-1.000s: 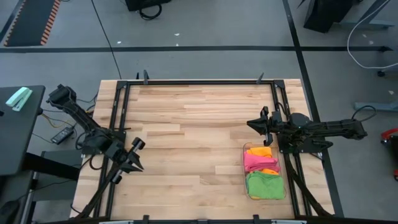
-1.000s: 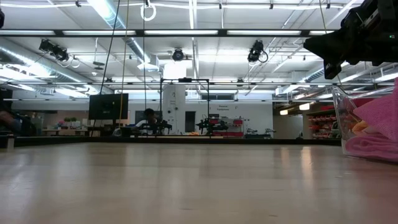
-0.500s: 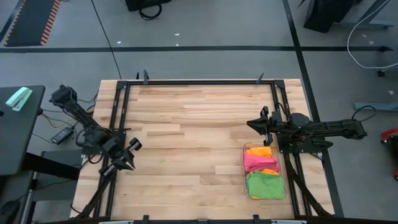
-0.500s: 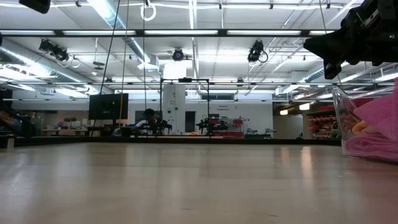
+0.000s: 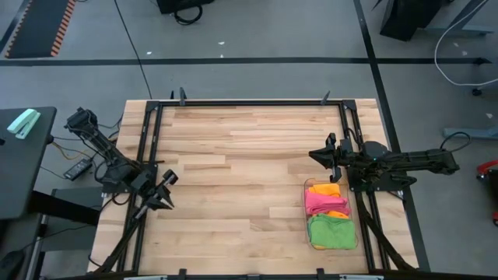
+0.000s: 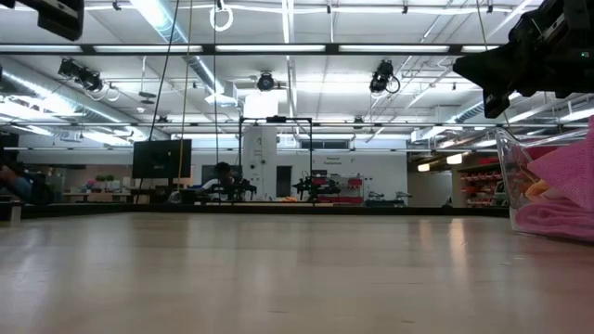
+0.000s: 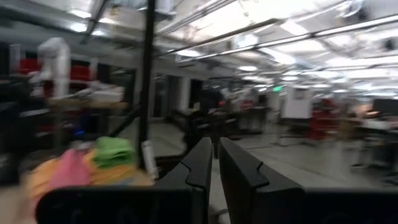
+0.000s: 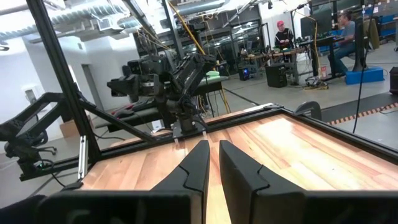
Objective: Fold microfiber towels
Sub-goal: Return to Home Position
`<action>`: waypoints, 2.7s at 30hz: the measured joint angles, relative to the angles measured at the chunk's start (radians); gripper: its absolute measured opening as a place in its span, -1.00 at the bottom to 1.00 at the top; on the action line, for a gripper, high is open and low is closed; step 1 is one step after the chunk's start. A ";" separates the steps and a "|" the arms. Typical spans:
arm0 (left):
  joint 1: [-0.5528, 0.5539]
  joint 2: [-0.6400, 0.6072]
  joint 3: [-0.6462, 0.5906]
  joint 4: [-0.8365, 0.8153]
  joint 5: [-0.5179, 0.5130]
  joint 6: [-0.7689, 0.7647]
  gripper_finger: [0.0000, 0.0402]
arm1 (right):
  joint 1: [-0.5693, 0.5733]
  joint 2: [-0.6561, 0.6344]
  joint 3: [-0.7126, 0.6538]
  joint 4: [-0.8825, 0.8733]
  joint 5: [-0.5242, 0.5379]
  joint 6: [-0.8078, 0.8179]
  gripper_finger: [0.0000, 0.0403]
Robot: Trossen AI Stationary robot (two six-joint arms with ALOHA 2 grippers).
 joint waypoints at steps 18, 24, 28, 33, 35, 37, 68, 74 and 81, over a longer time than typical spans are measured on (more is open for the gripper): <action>0.000 -0.387 0.011 -0.464 -0.090 0.185 -0.80 | 0.000 0.000 0.000 0.000 0.000 0.000 -0.78; 0.001 -0.449 0.117 -0.794 -0.124 0.152 -0.84 | 0.000 0.003 0.000 0.000 0.001 0.000 -0.78; 0.004 -0.457 0.177 -0.925 -0.210 0.154 -0.86 | 0.000 0.006 0.000 -0.003 0.001 0.000 -0.78; 0.022 -0.457 0.229 -0.920 -0.415 0.180 -0.83 | 0.000 0.010 0.000 -0.010 0.000 0.000 -0.78; 0.030 -0.457 0.233 -0.903 -0.412 0.255 -0.81 | 0.000 0.010 0.000 -0.010 0.000 0.000 -0.78; 0.046 -0.457 0.232 -0.895 -0.415 0.316 -0.80 | 0.000 0.010 0.000 -0.010 0.000 0.000 -0.78; 0.478 -0.455 0.195 -1.002 -0.050 0.084 -0.85 | 0.000 0.010 0.000 -0.011 0.000 0.000 -0.78; 0.478 -0.455 0.195 -1.014 -0.052 0.187 -0.85 | 0.000 0.010 0.000 -0.011 0.000 0.000 -0.78; 0.478 -0.455 0.193 -1.108 -0.051 0.178 -0.80 | 0.000 0.010 0.000 -0.011 0.000 0.000 -0.78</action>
